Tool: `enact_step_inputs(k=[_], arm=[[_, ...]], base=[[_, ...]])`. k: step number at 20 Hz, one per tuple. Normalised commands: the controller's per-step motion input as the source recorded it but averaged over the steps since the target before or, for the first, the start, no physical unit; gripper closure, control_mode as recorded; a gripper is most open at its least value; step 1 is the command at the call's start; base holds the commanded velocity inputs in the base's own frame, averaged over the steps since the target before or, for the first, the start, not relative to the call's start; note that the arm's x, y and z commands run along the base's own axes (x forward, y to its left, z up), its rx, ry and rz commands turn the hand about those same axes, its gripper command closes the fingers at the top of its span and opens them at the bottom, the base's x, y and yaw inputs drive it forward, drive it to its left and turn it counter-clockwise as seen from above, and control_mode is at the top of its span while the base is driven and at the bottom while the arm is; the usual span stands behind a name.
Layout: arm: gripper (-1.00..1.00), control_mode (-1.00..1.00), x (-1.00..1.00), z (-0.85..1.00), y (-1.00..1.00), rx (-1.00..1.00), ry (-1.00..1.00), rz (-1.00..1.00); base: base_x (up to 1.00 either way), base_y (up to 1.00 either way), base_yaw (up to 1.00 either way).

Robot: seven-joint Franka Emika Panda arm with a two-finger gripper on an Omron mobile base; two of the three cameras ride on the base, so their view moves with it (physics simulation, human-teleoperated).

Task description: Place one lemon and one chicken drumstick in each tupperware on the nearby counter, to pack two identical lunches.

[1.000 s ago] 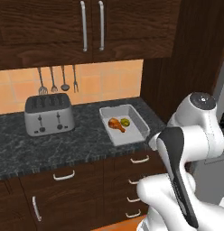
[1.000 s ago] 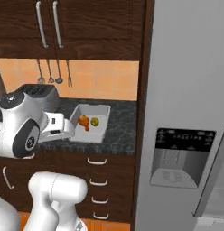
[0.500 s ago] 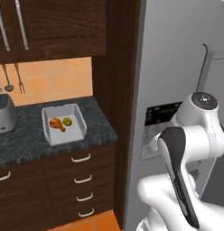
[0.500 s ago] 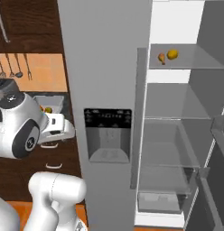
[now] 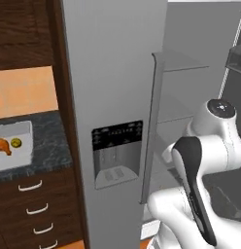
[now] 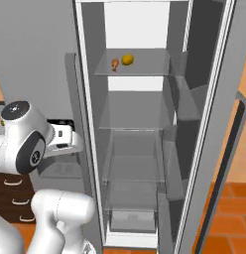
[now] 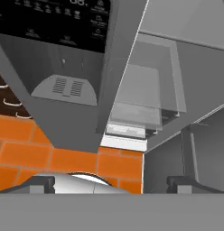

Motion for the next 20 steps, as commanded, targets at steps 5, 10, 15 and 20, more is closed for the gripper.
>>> enact_step_inputs(k=[5,10,15,20], arm=[[-1.0,1.0,0.0,0.0,0.0,0.0,0.0,0.0],[-1.0,1.0,0.0,0.0,0.0,0.0,0.0,0.0],[-1.0,1.0,0.0,0.0,0.0,0.0,0.0,0.0],[-1.0,-1.0,0.18,-0.03,0.0,0.01,-0.01,0.0]], base=[[0.58,-0.41,0.01],[0.4,-0.51,0.08],[0.33,-0.19,0.05],[0.16,0.0,0.01]])
